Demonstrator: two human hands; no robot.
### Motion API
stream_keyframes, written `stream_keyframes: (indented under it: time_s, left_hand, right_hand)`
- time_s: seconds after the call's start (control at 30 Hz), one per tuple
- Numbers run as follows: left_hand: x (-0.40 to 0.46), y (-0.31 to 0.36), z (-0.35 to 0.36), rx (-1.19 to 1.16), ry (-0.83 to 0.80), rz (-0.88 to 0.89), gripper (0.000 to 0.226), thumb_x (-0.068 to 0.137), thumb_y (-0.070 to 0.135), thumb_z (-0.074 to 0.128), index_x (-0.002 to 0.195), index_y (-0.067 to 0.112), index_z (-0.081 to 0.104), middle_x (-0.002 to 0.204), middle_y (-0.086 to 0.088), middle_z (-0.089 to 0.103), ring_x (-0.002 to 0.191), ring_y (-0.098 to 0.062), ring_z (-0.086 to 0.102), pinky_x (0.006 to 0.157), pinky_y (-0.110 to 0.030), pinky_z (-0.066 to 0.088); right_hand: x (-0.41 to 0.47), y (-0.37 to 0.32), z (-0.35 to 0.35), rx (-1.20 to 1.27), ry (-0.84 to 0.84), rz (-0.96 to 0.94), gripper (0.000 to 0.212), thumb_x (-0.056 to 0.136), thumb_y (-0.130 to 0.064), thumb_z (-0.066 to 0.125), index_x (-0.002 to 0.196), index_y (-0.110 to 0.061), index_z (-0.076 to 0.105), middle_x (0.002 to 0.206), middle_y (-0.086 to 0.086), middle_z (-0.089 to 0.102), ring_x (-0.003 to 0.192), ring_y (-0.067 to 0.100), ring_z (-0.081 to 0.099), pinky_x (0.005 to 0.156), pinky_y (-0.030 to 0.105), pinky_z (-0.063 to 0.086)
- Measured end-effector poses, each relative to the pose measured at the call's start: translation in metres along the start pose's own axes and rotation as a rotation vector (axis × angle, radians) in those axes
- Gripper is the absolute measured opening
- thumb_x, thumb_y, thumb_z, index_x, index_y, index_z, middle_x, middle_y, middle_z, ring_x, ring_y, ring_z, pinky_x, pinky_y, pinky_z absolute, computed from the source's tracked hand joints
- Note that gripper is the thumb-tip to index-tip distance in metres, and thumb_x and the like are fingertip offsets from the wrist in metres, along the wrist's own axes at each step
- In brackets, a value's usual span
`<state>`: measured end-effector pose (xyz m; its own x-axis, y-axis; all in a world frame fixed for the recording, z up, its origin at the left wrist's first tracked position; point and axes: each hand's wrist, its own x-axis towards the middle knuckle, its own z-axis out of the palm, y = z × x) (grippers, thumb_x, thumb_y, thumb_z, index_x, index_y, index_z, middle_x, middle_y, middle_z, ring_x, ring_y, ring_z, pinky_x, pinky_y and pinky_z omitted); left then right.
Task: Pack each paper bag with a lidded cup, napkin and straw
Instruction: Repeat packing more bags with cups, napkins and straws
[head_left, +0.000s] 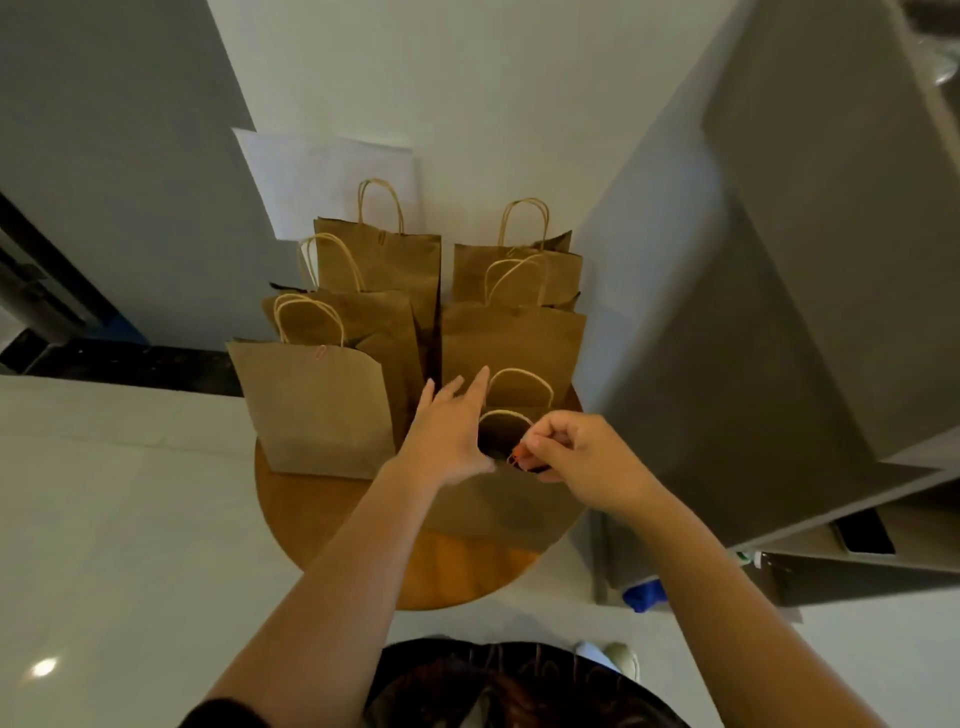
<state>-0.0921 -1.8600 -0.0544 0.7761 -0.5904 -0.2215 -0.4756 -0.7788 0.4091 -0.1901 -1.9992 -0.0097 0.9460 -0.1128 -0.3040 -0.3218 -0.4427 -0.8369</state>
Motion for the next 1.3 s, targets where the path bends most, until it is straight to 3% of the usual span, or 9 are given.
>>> stream_keyframes:
  time_s: [0.1, 0.17, 0.23, 0.27, 0.5, 0.6, 1.0, 1.1, 1.3]
  left_hand:
    - [0.008, 0.0, 0.009, -0.217, 0.039, -0.026, 0.086, 0.082, 0.027, 0.072, 0.149, 0.02, 0.019, 0.1, 0.006, 0.064, 0.106, -0.015, 0.058, 0.113, -0.04, 0.028]
    - [0.01, -0.001, 0.011, -0.247, 0.022, -0.011, 0.046, 0.086, 0.023, 0.067, 0.129, 0.017, 0.052, 0.095, 0.003, 0.062, 0.096, -0.018, 0.061, 0.092, -0.034, 0.047]
    - [0.012, -0.002, 0.011, -0.251, 0.004, -0.022, 0.014, 0.088, 0.022, 0.064, 0.101, 0.017, 0.065, 0.098, -0.002, 0.063, 0.094, -0.02, 0.061, 0.082, -0.033, 0.048]
    - [0.013, -0.003, 0.012, -0.261, -0.008, -0.034, 0.009, 0.09, 0.022, 0.062, 0.096, 0.017, 0.066, 0.097, -0.002, 0.065, 0.093, -0.019, 0.061, 0.082, -0.032, 0.048]
    - [0.015, -0.007, 0.012, -0.23, -0.067, -0.065, 0.021, 0.096, 0.024, 0.053, 0.106, 0.017, 0.069, 0.101, -0.001, 0.068, 0.092, -0.017, 0.061, 0.086, -0.033, 0.047]
    - [0.017, -0.008, 0.012, -0.206, -0.1, -0.052, 0.022, 0.096, 0.024, 0.051, 0.105, 0.016, 0.07, 0.096, -0.004, 0.068, 0.084, -0.017, 0.059, 0.08, -0.032, 0.047]
    - [0.021, -0.012, 0.01, -0.265, -0.09, -0.075, 0.021, 0.095, 0.024, 0.052, 0.102, 0.016, 0.07, 0.091, -0.003, 0.068, 0.085, -0.018, 0.061, 0.081, -0.035, 0.05]
    - [0.022, -0.013, 0.009, -0.264, -0.089, -0.081, 0.02, 0.096, 0.024, 0.052, 0.101, 0.015, 0.07, 0.091, -0.004, 0.068, 0.085, -0.018, 0.061, 0.078, -0.032, 0.048]
    - [0.022, -0.013, 0.008, -0.249, -0.098, -0.057, 0.02, 0.096, 0.024, 0.051, 0.101, 0.015, 0.069, 0.092, -0.004, 0.067, 0.085, -0.018, 0.062, 0.079, -0.032, 0.048]
  right_hand:
    - [0.011, 0.01, 0.01, -0.127, -0.001, 0.016, 0.016, 0.096, -0.023, 0.05, 0.087, -0.022, 0.062, 0.088, -0.004, 0.064, 0.084, 0.011, 0.061, 0.078, 0.024, 0.053]
    - [0.02, 0.013, 0.013, -0.168, 0.051, 0.001, 0.017, 0.097, -0.021, 0.049, 0.084, -0.023, 0.059, 0.08, -0.008, 0.059, 0.075, 0.007, 0.056, 0.07, 0.02, 0.046]
    - [0.03, 0.015, 0.014, -0.222, 0.103, -0.011, 0.016, 0.097, -0.018, 0.048, 0.086, -0.02, 0.06, 0.079, -0.008, 0.058, 0.075, 0.007, 0.055, 0.07, 0.02, 0.043]
    - [0.036, 0.016, 0.015, -0.257, 0.112, -0.012, 0.016, 0.097, -0.018, 0.047, 0.088, -0.019, 0.061, 0.082, -0.006, 0.06, 0.078, 0.01, 0.057, 0.072, 0.022, 0.046]
    - [0.061, 0.014, 0.021, -0.487, 0.042, 0.023, 0.017, 0.1, -0.021, 0.041, 0.098, -0.018, 0.056, 0.093, 0.005, 0.063, 0.078, 0.019, 0.063, 0.078, 0.038, 0.056]
    - [0.068, 0.013, 0.022, -0.536, 0.037, 0.037, 0.015, 0.1, -0.021, 0.04, 0.093, -0.019, 0.054, 0.094, 0.005, 0.063, 0.074, 0.019, 0.064, 0.074, 0.036, 0.057]
    - [0.076, 0.012, 0.024, -0.593, 0.01, 0.017, 0.014, 0.1, -0.019, 0.041, 0.091, -0.019, 0.052, 0.087, 0.005, 0.063, 0.074, 0.021, 0.062, 0.074, 0.038, 0.055]
    - [0.077, 0.014, 0.026, -0.553, -0.047, 0.019, 0.017, 0.1, -0.016, 0.041, 0.093, -0.017, 0.057, 0.085, 0.004, 0.062, 0.073, 0.018, 0.062, 0.071, 0.031, 0.054]
    - [0.079, 0.015, 0.026, -0.516, -0.076, 0.047, 0.018, 0.099, -0.013, 0.043, 0.102, -0.014, 0.06, 0.087, 0.005, 0.062, 0.077, 0.021, 0.063, 0.074, 0.033, 0.056]
